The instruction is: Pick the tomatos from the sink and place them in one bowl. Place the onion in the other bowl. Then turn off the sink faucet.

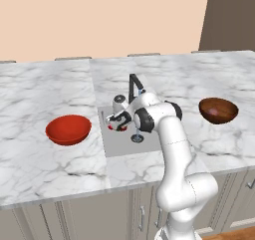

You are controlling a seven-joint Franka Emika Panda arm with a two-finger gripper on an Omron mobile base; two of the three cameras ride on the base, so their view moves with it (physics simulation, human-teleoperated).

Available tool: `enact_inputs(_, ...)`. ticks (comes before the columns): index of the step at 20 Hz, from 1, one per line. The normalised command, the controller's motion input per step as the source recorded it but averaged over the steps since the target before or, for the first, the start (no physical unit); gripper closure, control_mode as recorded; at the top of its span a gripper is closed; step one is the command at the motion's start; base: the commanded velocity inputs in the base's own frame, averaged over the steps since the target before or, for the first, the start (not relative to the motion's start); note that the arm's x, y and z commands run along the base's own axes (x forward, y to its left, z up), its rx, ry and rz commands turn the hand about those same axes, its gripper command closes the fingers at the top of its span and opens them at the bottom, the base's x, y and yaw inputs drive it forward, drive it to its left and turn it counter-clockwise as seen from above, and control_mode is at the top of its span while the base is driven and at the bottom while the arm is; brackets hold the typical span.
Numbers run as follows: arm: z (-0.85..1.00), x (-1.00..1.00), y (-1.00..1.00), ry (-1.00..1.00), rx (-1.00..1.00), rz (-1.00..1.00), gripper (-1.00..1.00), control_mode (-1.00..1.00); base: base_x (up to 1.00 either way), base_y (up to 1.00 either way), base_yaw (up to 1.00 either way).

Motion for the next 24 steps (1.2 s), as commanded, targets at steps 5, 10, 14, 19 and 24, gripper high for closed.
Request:
enact_inputs(5,-0.17,-0.11,-0.01,0.0,0.05,0.0,-1.0,-1.0,0.0,0.0,0.0)
enact_inputs(10,-0.18,-0.1,-0.06,0.0,0.03,0.0,-1.0,-1.0,0.0,0.0,0.0)
enact_inputs(14,-0.2,-0.03,-0.03,0.0,0.0,0.0,-1.0,-1.0,0.0,0.0,0.0)
enact_inputs(19,-0.24,0.0,0.0,0.0,0.0,0.0,-1.0,-1.0,0.0,0.0,0.0)
enact_inputs(24,-0.28,-0.03,0.0,0.0,0.0,0.0,-1.0,-1.0,0.0,0.0,0.0)
